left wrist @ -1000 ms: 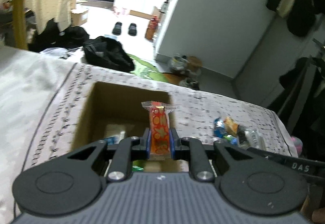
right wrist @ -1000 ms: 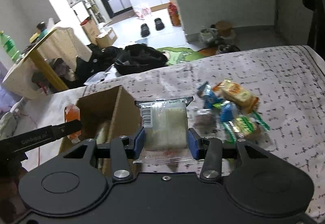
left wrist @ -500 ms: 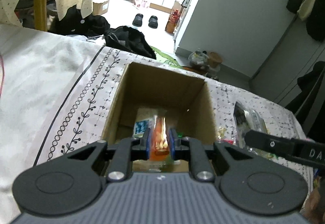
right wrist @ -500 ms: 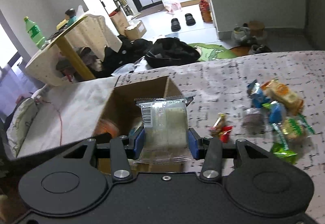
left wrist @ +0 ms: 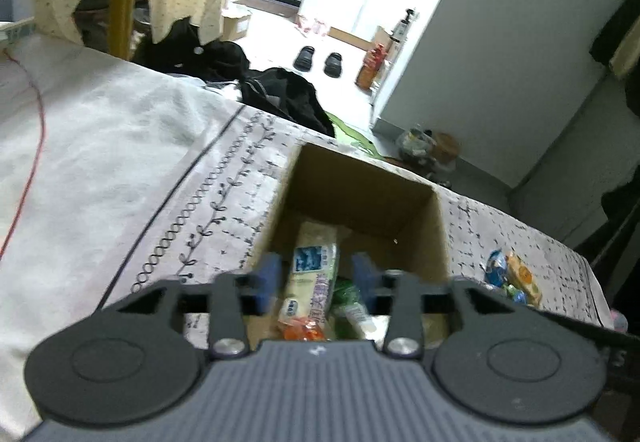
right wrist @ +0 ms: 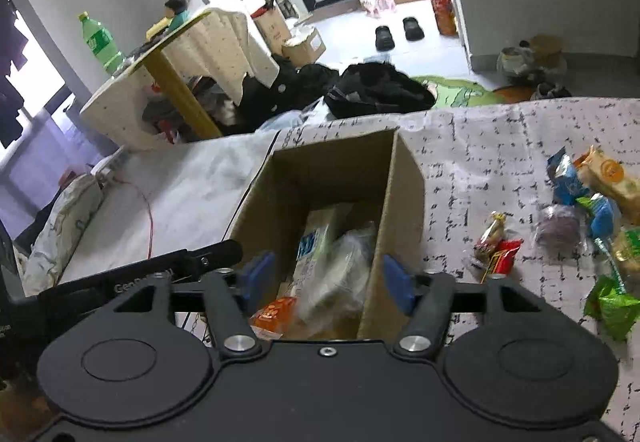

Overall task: Organize snacks
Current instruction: 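Withdraw both tools from the box toward the snack pile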

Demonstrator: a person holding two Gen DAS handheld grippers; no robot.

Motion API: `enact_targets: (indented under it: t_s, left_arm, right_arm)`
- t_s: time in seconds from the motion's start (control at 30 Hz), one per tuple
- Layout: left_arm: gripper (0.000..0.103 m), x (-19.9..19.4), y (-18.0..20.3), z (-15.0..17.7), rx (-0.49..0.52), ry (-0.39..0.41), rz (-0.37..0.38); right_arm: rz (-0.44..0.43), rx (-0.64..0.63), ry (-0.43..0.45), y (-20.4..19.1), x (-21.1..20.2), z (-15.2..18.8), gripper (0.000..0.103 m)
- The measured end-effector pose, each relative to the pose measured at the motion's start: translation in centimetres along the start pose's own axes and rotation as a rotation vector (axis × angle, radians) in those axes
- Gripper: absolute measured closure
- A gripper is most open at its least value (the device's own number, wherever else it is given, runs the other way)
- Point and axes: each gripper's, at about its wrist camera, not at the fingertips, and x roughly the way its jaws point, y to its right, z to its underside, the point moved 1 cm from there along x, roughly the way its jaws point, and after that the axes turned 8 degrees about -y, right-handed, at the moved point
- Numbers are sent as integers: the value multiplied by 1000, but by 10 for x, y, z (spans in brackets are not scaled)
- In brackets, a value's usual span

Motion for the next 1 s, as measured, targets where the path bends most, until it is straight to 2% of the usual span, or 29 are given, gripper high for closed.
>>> enact_targets:
  t_s: [0.03,0.1,0.2,0.27,0.4,0.53,0.77,0.83,1.0]
  left_arm:
    - [43,-1,-1,0,-1,7,-3]
    - [27,-2,-1,0,-4,14,-2]
    - [15,-2,0,-1,-7,15,7]
    - [12,-2,3,0,7,7,15]
    - [11,3,14,2,62,-28,6]
    - [9,6,24,4,103,-42,18]
    - [0,10,47,3,201,-39,66]
    - [0,13,53,2,241,-51,82]
    - [0,21,64,4,257,-71,119]
  right_arm:
    - [3,7,1,2,-1,0,36]
    - [11,22,4,7,-4,3,34]
    - [30,35,8,17,-9,10,26]
    - [45,51,12,25,-13,15,20]
    - [81,82,12,42,-22,25,16]
    - [120,76,27,53,-31,30,8]
    - [145,93,50,72,-45,32,0]
    - [151,102,56,77,-48,33,0]
    - [174,117,59,91,-51,36,0]
